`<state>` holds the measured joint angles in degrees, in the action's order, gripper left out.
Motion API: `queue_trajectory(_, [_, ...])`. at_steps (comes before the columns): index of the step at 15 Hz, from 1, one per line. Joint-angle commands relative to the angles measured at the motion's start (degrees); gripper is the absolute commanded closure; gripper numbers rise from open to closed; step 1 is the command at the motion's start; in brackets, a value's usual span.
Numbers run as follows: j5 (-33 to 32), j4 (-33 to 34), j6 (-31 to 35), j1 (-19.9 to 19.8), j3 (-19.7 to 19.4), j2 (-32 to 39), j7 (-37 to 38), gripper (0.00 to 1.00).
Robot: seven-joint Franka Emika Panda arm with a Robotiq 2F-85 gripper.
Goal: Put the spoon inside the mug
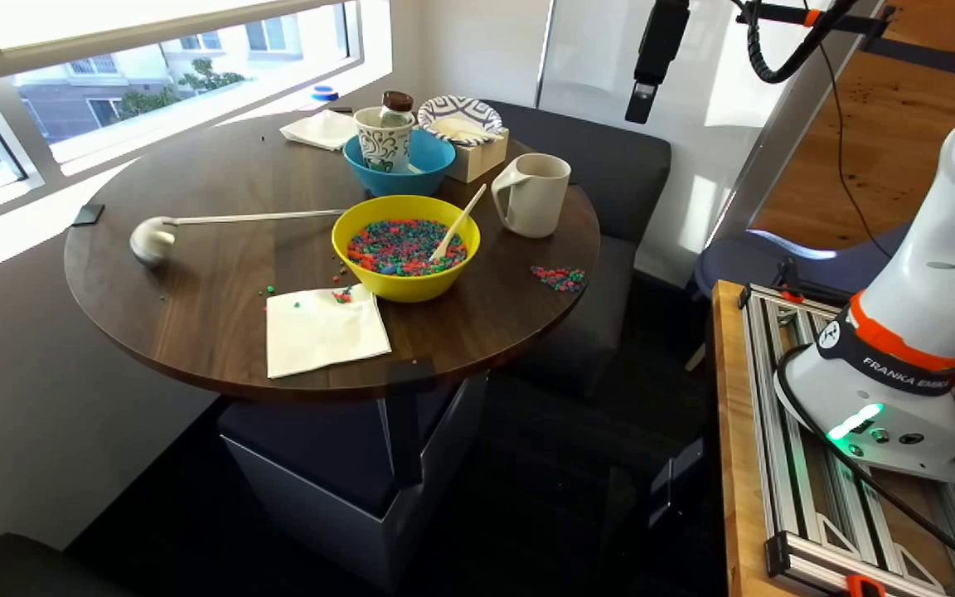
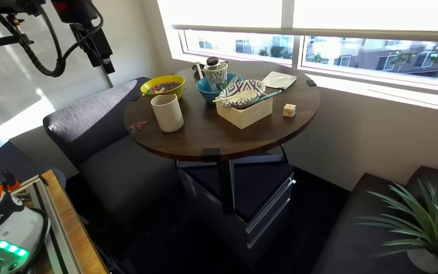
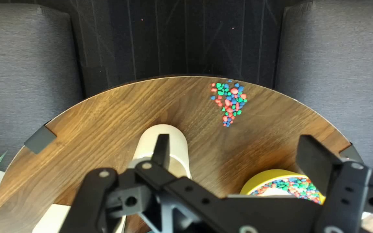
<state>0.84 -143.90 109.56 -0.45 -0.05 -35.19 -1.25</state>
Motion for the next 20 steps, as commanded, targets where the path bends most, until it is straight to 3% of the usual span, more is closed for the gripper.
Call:
queue_trajectory(1, [-0.1, 0.1, -0.1, 0.2, -0.2, 0.0, 0.1, 0.00])
queue_trajectory(18, [-0.1, 0.1, -0.1, 0.2, -0.2, 0.0, 0.1, 0.00])
queue_trajectory(20, [5.4, 0.2, 1.9, 1.9, -3.9, 1.0, -4.6, 0.00])
